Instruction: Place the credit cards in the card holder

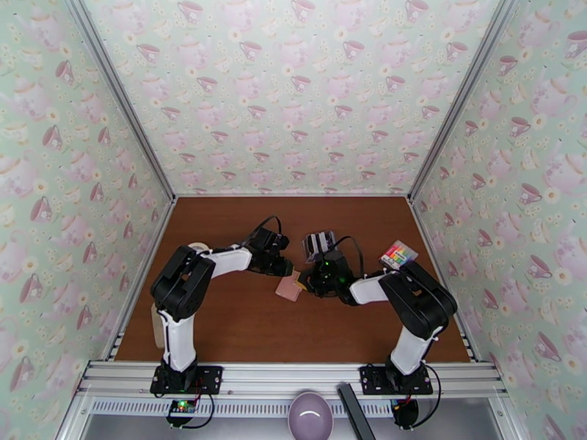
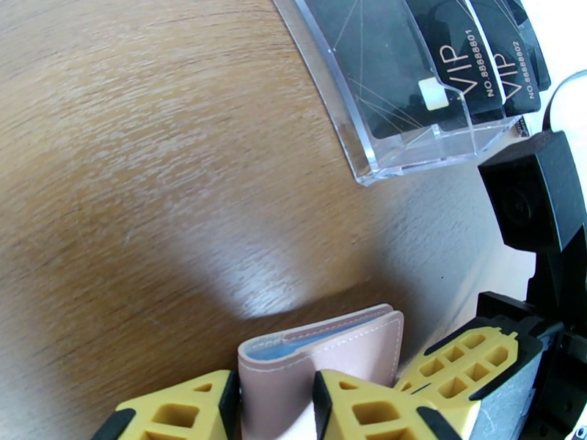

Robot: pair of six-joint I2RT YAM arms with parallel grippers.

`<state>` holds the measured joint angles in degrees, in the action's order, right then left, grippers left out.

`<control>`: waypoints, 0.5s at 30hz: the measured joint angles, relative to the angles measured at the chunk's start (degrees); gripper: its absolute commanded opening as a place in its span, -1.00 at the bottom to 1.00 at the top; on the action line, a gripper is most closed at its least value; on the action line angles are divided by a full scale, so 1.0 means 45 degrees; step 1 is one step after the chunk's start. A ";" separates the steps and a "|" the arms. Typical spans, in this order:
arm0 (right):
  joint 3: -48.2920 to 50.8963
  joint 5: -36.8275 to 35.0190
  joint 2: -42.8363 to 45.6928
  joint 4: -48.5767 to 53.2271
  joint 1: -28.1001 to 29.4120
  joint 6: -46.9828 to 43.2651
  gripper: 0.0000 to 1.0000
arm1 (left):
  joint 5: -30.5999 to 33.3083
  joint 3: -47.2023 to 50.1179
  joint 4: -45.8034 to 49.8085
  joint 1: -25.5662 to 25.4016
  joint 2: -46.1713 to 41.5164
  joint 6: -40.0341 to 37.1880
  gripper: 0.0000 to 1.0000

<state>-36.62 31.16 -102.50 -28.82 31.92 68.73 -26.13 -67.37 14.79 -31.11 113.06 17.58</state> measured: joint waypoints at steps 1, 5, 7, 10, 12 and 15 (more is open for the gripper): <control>-0.0015 0.0000 -0.0039 0.0000 0.0000 0.0000 -0.92 | 0.0000 0.0000 0.0000 0.0000 0.0000 0.0005 -0.30; -0.0010 0.0049 -0.0068 -0.0087 0.0000 0.0010 -0.92 | 0.0005 -0.0005 -0.0010 -0.0024 0.0000 0.0092 -0.27; 0.0063 0.0136 -0.0068 -0.0447 0.0000 0.0170 -0.92 | 0.0010 -0.0005 -0.0010 -0.0034 0.0000 0.0092 -0.27; 0.0325 0.0248 -0.0087 -0.1248 0.0000 0.0568 -0.92 | 0.0010 -0.0005 -0.0019 -0.0039 0.0000 0.0092 -0.27; 0.0466 0.0291 -0.0194 -0.1768 0.0000 0.0835 -0.92 | 0.0000 -0.0005 -0.0044 -0.0039 0.0000 0.0092 -0.26; 0.0583 0.0374 -0.0335 -0.2181 0.0000 0.1098 -0.92 | -0.0019 0.0029 -0.0121 -0.0058 -0.0010 0.0092 -0.27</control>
<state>-34.00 32.84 -104.01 -38.63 31.92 73.67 -26.22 -67.24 14.24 -31.38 113.01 18.00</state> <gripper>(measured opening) 0.043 0.368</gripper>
